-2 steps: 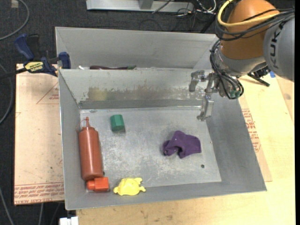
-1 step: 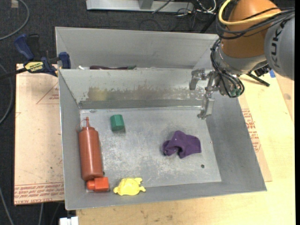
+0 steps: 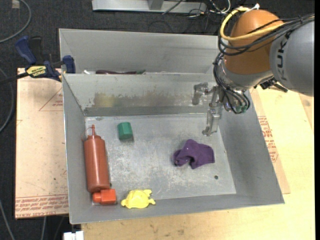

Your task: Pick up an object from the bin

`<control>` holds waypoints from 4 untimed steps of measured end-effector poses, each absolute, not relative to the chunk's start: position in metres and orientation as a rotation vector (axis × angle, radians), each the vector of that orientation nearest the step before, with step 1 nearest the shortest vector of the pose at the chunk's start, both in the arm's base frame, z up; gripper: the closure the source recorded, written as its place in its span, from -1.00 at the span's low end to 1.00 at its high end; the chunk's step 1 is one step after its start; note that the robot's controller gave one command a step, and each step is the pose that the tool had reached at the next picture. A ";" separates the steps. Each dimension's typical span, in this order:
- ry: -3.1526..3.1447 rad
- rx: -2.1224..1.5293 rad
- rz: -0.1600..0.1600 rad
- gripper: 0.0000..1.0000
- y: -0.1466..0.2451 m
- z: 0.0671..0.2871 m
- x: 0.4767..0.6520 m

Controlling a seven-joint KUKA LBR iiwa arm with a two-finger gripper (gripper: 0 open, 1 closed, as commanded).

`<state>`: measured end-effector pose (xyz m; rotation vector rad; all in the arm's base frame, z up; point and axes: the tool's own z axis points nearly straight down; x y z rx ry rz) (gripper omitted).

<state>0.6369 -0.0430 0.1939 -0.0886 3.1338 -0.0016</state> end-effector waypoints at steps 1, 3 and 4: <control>3.133 -0.126 0.001 -1.00 -0.036 0.179 0.633; 3.113 -0.288 -0.001 -1.00 -0.073 0.154 0.593; 3.128 -0.298 0.000 -1.00 -0.073 0.117 0.572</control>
Offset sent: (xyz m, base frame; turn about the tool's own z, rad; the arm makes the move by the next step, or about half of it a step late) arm 0.0046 -0.0121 0.0387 -0.0134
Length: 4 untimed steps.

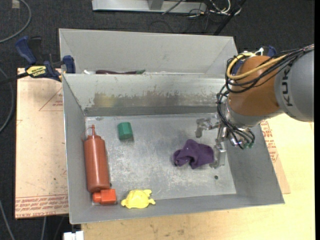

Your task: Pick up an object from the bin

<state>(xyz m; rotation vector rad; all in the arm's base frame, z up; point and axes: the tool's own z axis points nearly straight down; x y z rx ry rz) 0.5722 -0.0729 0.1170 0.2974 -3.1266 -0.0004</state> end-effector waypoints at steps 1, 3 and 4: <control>-3.144 -0.052 -0.005 -1.00 -0.045 0.100 0.563; -3.117 0.421 -0.001 1.00 -0.035 0.070 0.610; -3.134 0.365 0.001 1.00 -0.036 0.230 0.615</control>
Offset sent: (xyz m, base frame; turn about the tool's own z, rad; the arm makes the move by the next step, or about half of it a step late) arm 0.0368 0.0377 -0.0470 -0.0804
